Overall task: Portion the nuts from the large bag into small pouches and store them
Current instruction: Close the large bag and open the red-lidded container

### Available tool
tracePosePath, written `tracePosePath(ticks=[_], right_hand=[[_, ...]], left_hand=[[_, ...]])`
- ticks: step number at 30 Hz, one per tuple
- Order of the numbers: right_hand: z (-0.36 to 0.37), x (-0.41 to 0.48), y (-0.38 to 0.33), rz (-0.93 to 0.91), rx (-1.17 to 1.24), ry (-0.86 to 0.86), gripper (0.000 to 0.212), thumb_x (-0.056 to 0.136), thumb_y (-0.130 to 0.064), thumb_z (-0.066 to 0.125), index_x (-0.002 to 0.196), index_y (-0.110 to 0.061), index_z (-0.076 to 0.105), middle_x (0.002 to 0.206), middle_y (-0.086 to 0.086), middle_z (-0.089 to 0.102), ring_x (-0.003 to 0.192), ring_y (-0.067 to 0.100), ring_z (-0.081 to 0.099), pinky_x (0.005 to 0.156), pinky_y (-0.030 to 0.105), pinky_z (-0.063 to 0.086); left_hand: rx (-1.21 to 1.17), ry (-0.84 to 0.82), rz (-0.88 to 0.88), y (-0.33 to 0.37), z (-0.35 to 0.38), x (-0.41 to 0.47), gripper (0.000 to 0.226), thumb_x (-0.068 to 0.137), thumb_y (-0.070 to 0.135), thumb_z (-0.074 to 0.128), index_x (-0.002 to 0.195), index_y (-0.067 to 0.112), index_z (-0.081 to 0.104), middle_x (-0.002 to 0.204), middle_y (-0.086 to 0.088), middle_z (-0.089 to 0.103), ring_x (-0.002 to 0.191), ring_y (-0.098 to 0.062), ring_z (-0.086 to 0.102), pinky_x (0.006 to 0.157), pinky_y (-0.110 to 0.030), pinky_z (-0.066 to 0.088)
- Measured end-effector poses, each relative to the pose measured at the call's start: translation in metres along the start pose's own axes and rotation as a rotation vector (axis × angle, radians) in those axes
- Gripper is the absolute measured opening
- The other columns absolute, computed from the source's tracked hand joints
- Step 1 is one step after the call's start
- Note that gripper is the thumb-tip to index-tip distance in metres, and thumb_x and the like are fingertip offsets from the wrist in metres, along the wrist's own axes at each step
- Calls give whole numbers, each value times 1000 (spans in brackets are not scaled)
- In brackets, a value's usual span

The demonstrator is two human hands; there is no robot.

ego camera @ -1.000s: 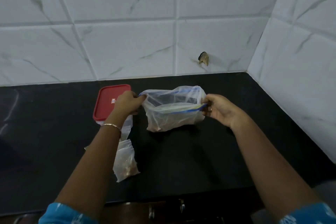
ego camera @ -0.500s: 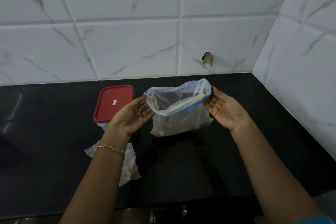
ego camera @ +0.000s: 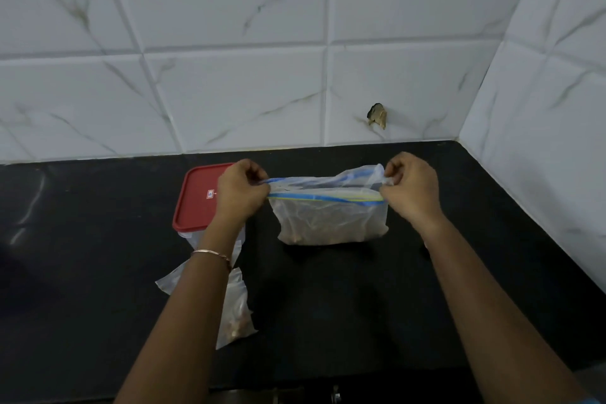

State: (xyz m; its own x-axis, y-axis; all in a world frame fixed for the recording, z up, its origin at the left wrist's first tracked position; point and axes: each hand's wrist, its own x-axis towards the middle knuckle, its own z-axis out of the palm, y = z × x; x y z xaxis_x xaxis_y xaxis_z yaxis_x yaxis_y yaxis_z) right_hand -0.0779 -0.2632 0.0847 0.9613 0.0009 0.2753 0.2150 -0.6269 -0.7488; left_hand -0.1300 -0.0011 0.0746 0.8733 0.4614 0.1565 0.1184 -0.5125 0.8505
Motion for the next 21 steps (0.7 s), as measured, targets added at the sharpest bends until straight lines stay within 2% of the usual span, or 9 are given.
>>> tracePosePath(ticks=[3,6,8,10,11,13,15,18,21], right_hand=[[8,-5,5,-135,-241,-34,30,74,5,68,93,-15,56,94,-3,57,83,13,54,61,15,36],[5,1,9,43,-235,-252,40,84,-6,66,121,-13,55,111,0,58,99,16,57,79,26,47],[0,4,11,210,-71,-417,28,87,-10,61,116,-9,61,107,4,64,91,16,60,76,31,51],[-5,3,13,333,124,-527,14,89,-16,61,101,-9,66,94,7,67,78,14,60,67,27,48],[-6,3,13,365,221,-549,16,91,-23,63,98,-10,67,93,8,69,79,16,61,69,28,48],[-7,2,13,423,411,-576,32,94,-40,59,102,-11,70,96,8,73,85,20,65,77,33,49],[-8,3,11,453,491,-597,41,99,-46,46,105,-12,69,92,7,73,84,20,66,76,33,52],[-7,4,10,398,444,-605,40,104,-39,38,105,-12,66,91,8,70,82,20,63,74,34,52],[-4,3,11,373,411,-633,25,102,-26,45,107,-13,66,101,10,70,93,23,66,84,40,55]], left_hand=[[228,-42,112,1,11,-4,25,75,-3,62,82,21,56,84,5,63,81,-17,60,68,-28,46],[394,-176,93,-1,9,-2,31,79,13,67,109,18,59,105,-2,64,96,-21,60,80,-33,49],[511,-283,79,3,2,-1,40,83,32,70,118,15,60,110,-2,63,101,-21,60,84,-34,49],[553,-385,71,10,-2,-1,42,86,48,65,111,14,65,104,-2,65,96,-21,61,82,-33,49],[537,-432,58,14,-2,-1,42,88,51,61,107,14,67,99,-1,66,93,-20,61,81,-33,49],[470,-488,42,19,0,-1,40,91,51,57,101,14,67,92,-1,66,90,-20,61,80,-33,48],[431,-504,51,21,4,0,33,94,44,56,99,13,65,88,-1,64,87,-20,60,78,-34,47],[471,-563,54,24,5,-1,27,95,38,57,108,15,59,100,-1,62,94,-18,58,86,-36,48],[470,-762,54,23,4,-7,41,89,33,66,123,16,51,114,5,56,108,-15,56,98,-33,47]])
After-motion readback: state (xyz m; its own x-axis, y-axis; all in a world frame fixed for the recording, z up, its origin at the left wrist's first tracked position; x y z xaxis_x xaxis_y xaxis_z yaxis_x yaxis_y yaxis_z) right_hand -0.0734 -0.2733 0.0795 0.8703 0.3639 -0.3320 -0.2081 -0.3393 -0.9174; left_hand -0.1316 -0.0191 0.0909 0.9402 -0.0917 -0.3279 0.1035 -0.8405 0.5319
